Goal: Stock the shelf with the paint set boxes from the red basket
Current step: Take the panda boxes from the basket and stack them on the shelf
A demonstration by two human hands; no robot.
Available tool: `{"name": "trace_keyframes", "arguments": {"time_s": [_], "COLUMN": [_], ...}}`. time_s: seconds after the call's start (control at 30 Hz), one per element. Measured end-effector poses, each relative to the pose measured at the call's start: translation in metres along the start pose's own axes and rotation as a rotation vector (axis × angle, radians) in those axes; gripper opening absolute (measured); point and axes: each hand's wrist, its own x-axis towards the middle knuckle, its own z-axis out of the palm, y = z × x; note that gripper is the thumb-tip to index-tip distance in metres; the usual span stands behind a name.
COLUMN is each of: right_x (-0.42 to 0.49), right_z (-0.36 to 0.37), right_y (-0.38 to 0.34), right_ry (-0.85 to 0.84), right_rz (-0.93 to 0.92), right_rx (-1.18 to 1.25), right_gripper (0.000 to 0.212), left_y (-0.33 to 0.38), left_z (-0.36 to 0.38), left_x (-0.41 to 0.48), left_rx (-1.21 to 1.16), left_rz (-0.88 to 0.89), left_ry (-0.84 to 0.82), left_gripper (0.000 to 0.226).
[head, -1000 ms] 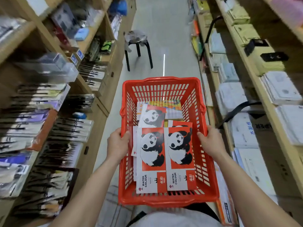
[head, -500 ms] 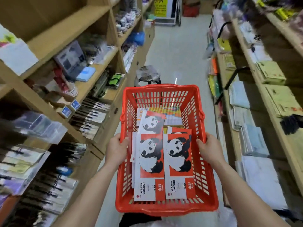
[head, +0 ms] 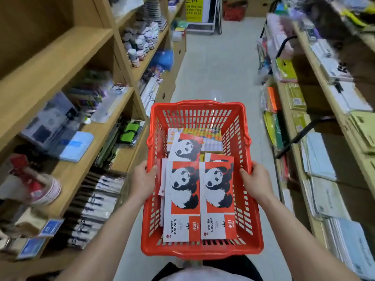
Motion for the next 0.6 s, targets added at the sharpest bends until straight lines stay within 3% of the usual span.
{"name": "trace_keyframes", "arguments": {"time_s": [0.4,0.6], "right_x": [0.328,0.459], "right_z": [0.084,0.149], "right_y": [-0.097,-0.131], "right_ry": [-0.122,-0.121], "right_rz": [-0.014,0.027], "right_rx": [0.012,-0.08], "right_gripper": [0.013,0.016], "left_y": [0.08,0.077], "left_z": [0.066,0.093], "left_x": [0.304,0.454], "left_rx": [0.002,0.017], "left_rz": [-0.102,-0.161], "left_ry": [0.041,0.013], "left_gripper": [0.013,0.019]}}
